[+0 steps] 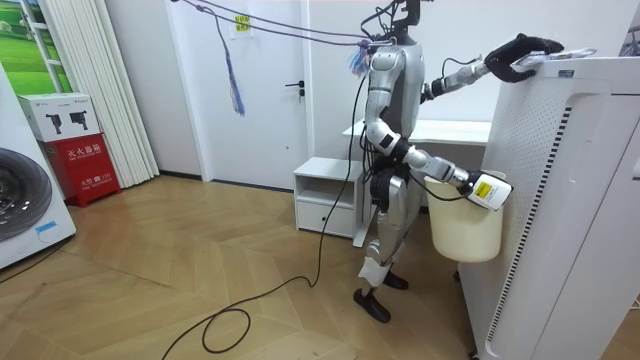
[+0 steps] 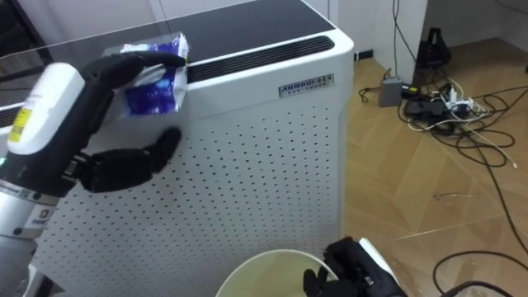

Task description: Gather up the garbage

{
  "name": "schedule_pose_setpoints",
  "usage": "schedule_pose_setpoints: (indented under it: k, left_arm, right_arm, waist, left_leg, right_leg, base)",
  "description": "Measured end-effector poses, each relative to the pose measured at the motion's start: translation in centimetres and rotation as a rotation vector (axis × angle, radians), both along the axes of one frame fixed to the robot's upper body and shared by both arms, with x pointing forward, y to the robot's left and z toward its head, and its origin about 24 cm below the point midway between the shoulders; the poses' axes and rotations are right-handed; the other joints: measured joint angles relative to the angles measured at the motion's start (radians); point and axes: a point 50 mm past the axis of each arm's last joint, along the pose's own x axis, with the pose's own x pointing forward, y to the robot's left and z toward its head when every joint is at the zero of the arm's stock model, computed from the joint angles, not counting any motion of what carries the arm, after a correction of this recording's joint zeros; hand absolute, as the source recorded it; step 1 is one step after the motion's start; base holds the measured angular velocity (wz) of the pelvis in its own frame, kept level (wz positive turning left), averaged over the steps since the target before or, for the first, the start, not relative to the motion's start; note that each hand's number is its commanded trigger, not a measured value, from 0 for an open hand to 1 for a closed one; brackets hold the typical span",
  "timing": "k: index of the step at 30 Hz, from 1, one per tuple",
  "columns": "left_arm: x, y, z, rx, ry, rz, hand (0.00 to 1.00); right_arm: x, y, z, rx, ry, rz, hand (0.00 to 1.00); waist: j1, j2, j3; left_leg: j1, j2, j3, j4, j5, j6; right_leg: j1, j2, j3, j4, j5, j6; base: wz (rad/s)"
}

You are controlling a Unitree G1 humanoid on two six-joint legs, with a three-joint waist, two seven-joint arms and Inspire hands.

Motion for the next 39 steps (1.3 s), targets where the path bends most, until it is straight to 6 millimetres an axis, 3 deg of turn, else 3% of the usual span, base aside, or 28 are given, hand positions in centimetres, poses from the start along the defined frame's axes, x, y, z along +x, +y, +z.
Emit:
schedule_pose_setpoints:
  k: [12, 20, 26, 32, 39]
  left_arm:
    - [0.0, 0.3, 1.5, -0.008, -0.064, 0.019, 1.00]
    - [0.1, 0.4, 1.8, -0.025, -0.071, 0.014, 1.00]
    - [0.2, 1.0, 1.7, -0.177, -0.029, -0.050, 1.00]
    - [0.1, 1.6, 2.0, -0.428, 0.058, -0.201, 1.00]
    - [-0.1, 1.8, 1.8, -0.604, 0.131, -0.356, 1.00]
  right_arm:
    - [-0.1, -0.2, -0.2, -0.005, 0.030, -0.005, 1.00]
    - [-0.1, -0.2, -0.2, -0.006, 0.033, -0.010, 1.00]
    - [-0.1, -0.1, -0.3, -0.006, 0.030, -0.016, 1.00]
    - [0.0, -0.3, -0.2, -0.013, 0.024, -0.024, 1.00]
    - [0.2, -0.3, -0.2, -0.011, 0.045, -0.036, 1.00]
  waist:
    - [-0.006, -0.007, 0.0034]
    - [-0.006, -0.012, 0.0003]
    - [-0.004, -0.019, -0.0041]
    - [0.002, -0.028, -0.0029]
    - [0.003, -0.036, -0.0022]
  left_leg:
    - [0.002, -0.001, 0.000, -0.006, 0.000, 0.000]
    - [0.004, -0.001, 0.000, -0.009, 0.000, 0.000]
    - [0.009, -0.001, 0.002, -0.015, 0.000, 0.000]
    - [0.007, -0.002, 0.007, -0.016, 0.000, 0.000]
    - [0.009, -0.003, 0.006, -0.017, 0.000, 0.000]
  right_leg:
    - [0.000, 0.000, 0.001, 0.000, -0.002, -0.001]
    - [-0.001, 0.000, 0.003, 0.003, -0.002, 0.000]
    - [0.001, 0.001, 0.011, 0.001, -0.002, 0.000]
    - [-0.001, 0.000, 0.012, -0.002, -0.002, 0.001]
    - [0.002, -0.003, 0.011, -0.002, -0.004, 0.004]
  base:
    - [0.00]
    - [0.00]
    - [-0.02]
    - [-0.02]
    - [0.00]
